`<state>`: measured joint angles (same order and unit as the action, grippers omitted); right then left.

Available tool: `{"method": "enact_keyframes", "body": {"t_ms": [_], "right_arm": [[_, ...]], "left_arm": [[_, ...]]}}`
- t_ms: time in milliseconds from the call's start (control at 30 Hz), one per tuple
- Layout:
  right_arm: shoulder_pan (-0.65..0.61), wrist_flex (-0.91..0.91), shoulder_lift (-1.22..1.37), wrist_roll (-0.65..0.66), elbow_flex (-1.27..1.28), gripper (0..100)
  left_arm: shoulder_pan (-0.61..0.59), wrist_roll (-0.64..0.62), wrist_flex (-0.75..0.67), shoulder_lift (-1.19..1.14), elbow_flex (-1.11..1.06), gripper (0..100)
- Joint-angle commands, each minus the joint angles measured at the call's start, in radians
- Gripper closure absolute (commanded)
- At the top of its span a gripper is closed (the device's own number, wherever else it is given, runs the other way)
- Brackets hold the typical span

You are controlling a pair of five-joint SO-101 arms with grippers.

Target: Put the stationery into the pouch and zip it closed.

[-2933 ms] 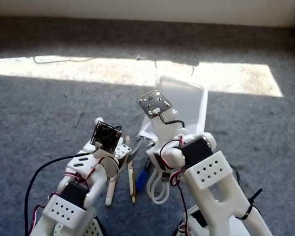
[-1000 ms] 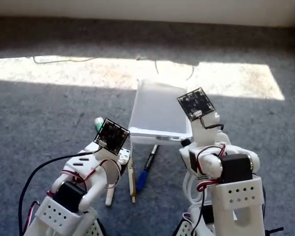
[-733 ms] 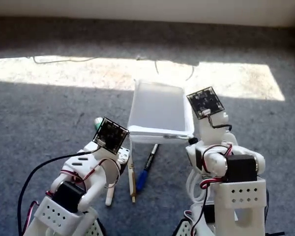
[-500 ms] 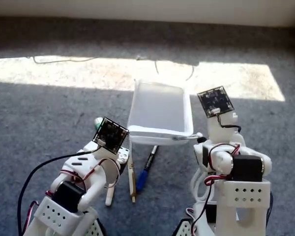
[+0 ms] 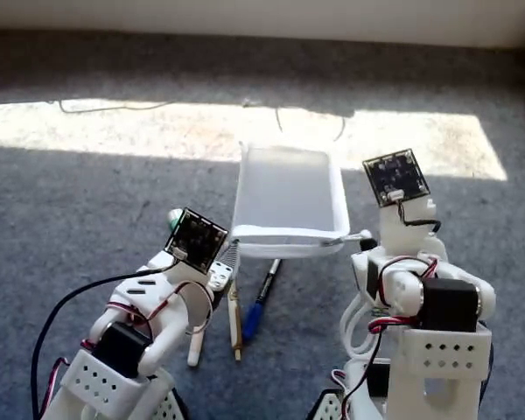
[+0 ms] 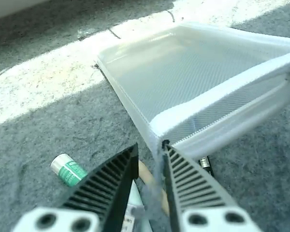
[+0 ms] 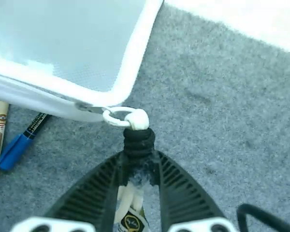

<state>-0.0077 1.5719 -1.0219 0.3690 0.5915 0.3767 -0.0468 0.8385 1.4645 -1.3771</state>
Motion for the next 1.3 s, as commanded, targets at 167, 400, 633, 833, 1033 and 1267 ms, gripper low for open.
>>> {"method": "enact_keyframes", "body": {"t_ms": [167,400,633,833,1033,1267], "right_arm": [[-0.128,0.082,-0.022,-0.066,-0.179,99.3],[-0.196,0.084,-0.022,-0.094,-0.179,99.3],[-0.251,0.088,-0.022,-0.100,-0.182,99.3],[-0.254,0.105,-0.022,-0.100,-0.185,99.3],[-0.254,0.105,-0.022,-0.100,-0.185,99.3],[-0.254,0.107,-0.022,-0.100,-0.185,99.3]], "left_arm": [[-0.088,-0.087,-0.012,0.002,0.019,79],[-0.085,-0.091,-0.018,0.002,0.021,79],[-0.091,-0.141,-0.107,0.001,-0.013,79],[-0.125,-0.140,-0.181,0.001,-0.061,80],[-0.160,-0.137,-0.181,0.001,-0.070,83],[-0.105,-0.043,-0.236,0.001,-0.119,93]]}}
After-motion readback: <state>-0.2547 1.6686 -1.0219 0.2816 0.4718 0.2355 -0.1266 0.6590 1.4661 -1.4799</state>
